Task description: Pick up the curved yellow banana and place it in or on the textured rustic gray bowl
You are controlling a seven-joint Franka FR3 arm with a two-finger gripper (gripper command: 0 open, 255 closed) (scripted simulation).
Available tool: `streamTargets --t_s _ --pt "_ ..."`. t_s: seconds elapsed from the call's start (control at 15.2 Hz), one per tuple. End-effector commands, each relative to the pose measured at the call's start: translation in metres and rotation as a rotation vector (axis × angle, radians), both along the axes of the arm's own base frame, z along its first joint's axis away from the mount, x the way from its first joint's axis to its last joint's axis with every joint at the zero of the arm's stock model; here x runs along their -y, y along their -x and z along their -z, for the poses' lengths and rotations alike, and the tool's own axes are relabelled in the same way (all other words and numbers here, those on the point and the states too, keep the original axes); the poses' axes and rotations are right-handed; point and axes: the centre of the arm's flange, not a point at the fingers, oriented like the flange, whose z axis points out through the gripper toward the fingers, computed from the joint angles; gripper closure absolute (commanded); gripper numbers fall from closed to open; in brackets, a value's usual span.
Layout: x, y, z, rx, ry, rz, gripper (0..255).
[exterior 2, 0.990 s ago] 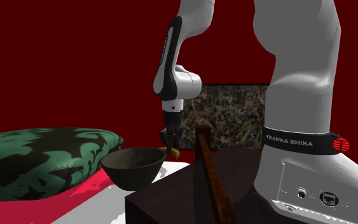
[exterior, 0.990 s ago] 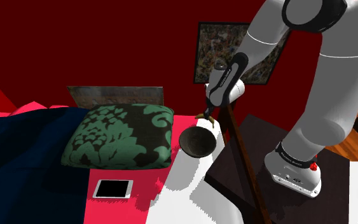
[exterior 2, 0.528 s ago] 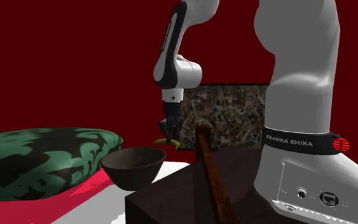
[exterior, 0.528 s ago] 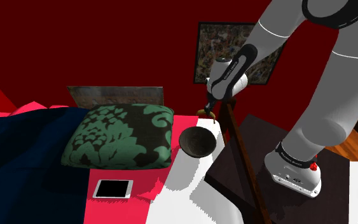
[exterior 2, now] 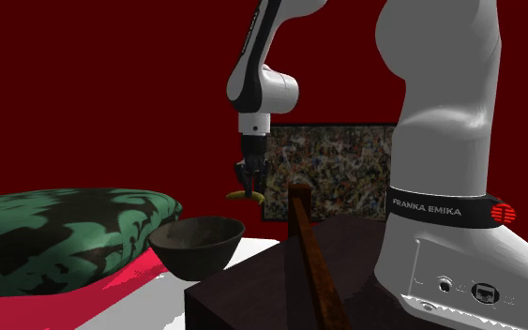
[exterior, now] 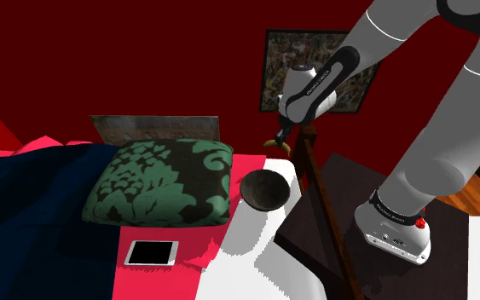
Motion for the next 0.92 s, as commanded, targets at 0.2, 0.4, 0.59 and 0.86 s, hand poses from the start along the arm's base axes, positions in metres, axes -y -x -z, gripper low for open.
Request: streamTargets --t_s 0.2,0.4,0.59,0.86 --pt "0.0 0.0 -0.027 0.0 0.0 0.0 255" --pt "0.0 0.0 -0.043 0.0 0.0 0.0 255" --pt "0.0 0.0 -0.059 0.0 0.0 0.0 255" --pt "-0.024 0.008 -0.067 0.0 0.0 0.0 255"
